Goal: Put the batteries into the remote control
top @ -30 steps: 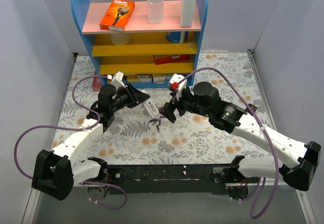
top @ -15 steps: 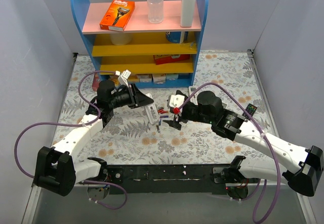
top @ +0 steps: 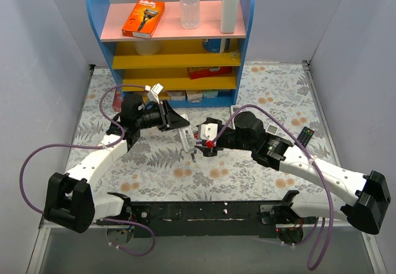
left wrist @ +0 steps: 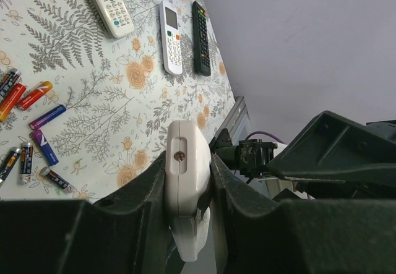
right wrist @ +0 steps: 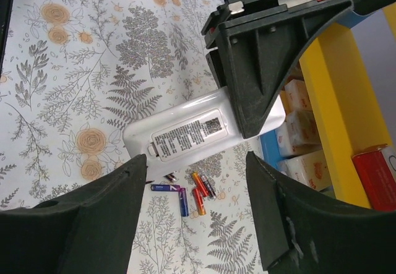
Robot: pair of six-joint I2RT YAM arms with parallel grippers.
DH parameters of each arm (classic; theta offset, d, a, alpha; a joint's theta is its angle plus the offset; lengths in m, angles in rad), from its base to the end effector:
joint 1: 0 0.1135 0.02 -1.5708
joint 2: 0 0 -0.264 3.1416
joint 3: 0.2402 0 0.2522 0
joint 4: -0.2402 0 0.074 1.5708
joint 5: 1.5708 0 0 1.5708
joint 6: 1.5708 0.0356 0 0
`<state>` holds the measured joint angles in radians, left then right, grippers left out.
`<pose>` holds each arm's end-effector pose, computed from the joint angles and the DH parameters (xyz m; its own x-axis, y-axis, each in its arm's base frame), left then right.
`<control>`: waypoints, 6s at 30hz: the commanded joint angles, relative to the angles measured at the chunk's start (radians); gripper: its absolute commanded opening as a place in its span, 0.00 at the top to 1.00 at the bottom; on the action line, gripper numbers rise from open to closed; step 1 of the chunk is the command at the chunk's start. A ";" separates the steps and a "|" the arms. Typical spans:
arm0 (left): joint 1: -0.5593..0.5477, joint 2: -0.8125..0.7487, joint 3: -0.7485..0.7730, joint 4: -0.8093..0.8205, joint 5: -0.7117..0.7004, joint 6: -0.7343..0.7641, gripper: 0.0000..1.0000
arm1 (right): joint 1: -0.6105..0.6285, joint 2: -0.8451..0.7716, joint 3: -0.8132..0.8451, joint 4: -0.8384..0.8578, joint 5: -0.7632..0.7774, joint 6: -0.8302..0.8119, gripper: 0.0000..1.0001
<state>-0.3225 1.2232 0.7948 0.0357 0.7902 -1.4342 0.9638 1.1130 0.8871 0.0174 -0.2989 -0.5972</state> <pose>0.2474 -0.1094 0.2766 -0.8872 -0.4386 0.1436 -0.2444 0.1827 -0.9523 0.1404 0.2205 0.3316 0.4362 -0.3141 -0.8433 -0.8514 0.1595 -0.4997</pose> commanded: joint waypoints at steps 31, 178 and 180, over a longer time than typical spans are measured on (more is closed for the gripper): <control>0.003 -0.019 0.066 -0.020 0.073 -0.058 1.00 | 0.050 0.094 0.018 0.056 0.014 -0.081 0.53; -0.013 0.033 -0.062 -0.117 0.095 -0.006 1.00 | 0.131 0.246 -0.266 0.613 0.161 -0.101 0.63; -0.013 0.041 -0.063 -0.132 0.101 -0.005 1.00 | 0.131 0.261 -0.267 0.642 0.175 -0.115 0.64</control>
<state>-0.3149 1.2984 0.7227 -0.0792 0.7673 -1.3720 1.0939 1.3361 0.6254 0.4927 -0.2123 -0.6525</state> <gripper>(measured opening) 0.249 0.371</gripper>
